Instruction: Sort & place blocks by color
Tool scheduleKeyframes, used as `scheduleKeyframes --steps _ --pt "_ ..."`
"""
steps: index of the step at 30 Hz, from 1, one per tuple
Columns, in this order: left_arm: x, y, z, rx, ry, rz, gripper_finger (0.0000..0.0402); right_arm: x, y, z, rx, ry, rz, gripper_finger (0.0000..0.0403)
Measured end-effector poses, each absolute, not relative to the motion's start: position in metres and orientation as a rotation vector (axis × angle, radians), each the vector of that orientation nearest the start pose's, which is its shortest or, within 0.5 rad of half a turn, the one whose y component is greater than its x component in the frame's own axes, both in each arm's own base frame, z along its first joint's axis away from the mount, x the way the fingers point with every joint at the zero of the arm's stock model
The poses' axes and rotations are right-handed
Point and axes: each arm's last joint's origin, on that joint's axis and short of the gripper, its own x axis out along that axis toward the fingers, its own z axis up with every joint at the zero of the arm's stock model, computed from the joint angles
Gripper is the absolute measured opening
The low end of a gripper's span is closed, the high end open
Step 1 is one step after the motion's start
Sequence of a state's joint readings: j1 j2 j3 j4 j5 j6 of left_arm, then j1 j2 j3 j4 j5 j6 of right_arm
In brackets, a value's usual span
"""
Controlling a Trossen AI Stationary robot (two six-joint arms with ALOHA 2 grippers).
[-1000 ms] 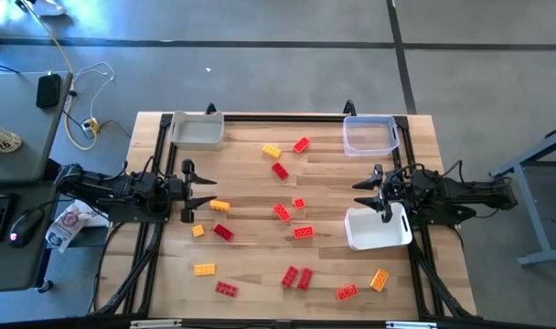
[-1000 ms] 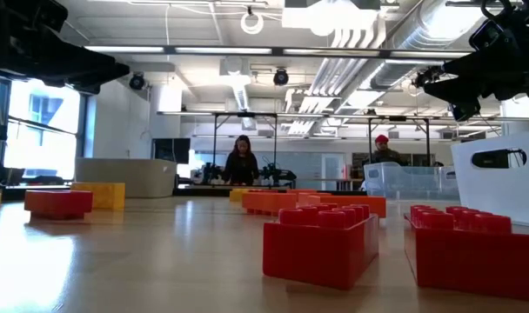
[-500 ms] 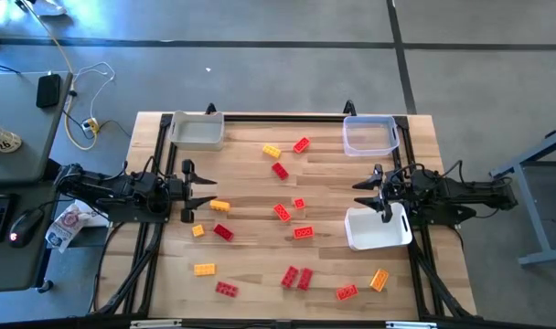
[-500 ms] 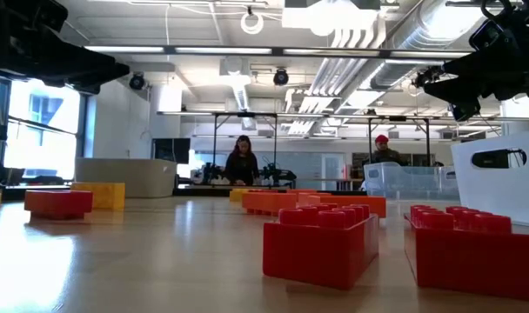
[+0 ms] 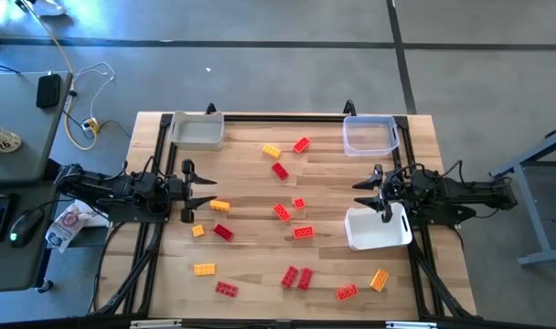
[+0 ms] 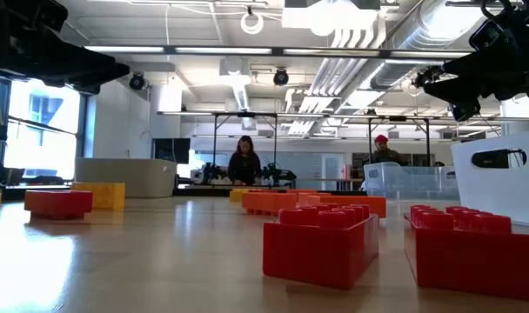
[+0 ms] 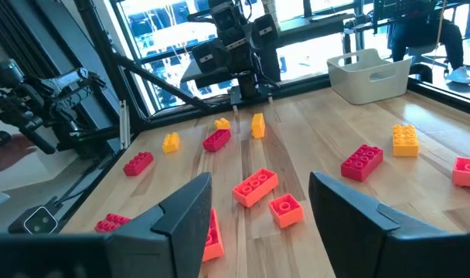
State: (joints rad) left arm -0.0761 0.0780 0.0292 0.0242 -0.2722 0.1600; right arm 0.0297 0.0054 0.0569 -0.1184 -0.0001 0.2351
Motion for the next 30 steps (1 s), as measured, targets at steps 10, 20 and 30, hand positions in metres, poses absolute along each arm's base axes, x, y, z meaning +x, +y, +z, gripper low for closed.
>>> scheduleKeyframes --steps 10,20,30 --pt "0.1004 0.0001 0.1696 0.164 0.041 0.194 0.0191 0.0940 0.0028 0.1711 0.234 0.070 0.021 0.0204" --pt "0.1004 0.0001 0.1697 0.163 0.040 0.194 0.0191 0.0943 0.0026 0.1727 0.313 0.050 0.020 0.0204" --pt "0.1003 0.0004 0.1714 -0.018 0.005 0.205 0.0191 0.0944 0.0013 0.1773 0.364 -0.005 -0.016 0.0204"
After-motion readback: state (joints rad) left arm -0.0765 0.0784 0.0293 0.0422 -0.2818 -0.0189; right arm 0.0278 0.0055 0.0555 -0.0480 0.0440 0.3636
